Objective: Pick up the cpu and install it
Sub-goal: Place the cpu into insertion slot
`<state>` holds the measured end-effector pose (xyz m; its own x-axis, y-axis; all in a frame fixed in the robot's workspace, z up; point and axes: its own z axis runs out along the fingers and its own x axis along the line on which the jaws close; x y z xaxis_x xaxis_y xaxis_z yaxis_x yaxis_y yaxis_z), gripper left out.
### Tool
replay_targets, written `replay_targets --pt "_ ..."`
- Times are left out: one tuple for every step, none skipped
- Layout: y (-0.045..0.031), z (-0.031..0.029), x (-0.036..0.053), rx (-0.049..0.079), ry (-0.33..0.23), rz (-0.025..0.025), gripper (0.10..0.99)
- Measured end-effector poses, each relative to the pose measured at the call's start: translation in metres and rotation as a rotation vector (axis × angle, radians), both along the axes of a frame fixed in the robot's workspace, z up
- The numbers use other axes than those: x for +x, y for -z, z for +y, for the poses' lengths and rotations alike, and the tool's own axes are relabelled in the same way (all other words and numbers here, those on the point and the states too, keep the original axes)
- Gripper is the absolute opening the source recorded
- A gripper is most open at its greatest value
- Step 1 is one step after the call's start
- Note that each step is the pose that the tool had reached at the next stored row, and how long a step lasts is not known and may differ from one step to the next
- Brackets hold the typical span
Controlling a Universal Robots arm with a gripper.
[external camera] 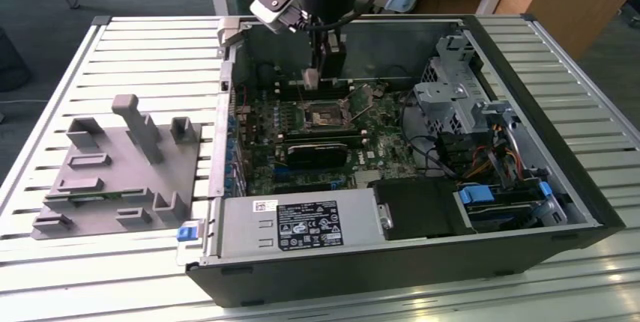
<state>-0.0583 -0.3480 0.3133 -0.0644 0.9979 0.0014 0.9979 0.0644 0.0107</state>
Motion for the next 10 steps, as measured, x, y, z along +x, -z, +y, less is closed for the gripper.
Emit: replay_targets --pt "0.0007 0.0002 0.0001 0.000 0.000 0.0001 0.533" --pt "0.0015 0.0004 0.0003 0.000 0.000 0.0001 0.533" --pt "0.0023 0.0007 0.0005 0.000 0.000 0.0000 0.533" --pt "0.0031 0.0011 0.0008 0.000 0.000 0.0000 0.533" --pt "0.0038 0.0017 0.0012 0.000 0.000 0.0001 0.533" --pt "0.0047 0.0022 0.0015 0.000 0.000 0.0000 0.533" --pt "0.0059 0.0025 0.0017 0.000 0.000 -0.0002 0.533" --pt "0.0072 0.0027 0.0018 0.000 0.000 -0.0001 0.533" --pt "0.0085 0.0030 0.0019 0.000 0.000 0.0000 0.533" --pt "0.0101 0.0034 0.0020 0.000 0.000 0.0000 0.533"
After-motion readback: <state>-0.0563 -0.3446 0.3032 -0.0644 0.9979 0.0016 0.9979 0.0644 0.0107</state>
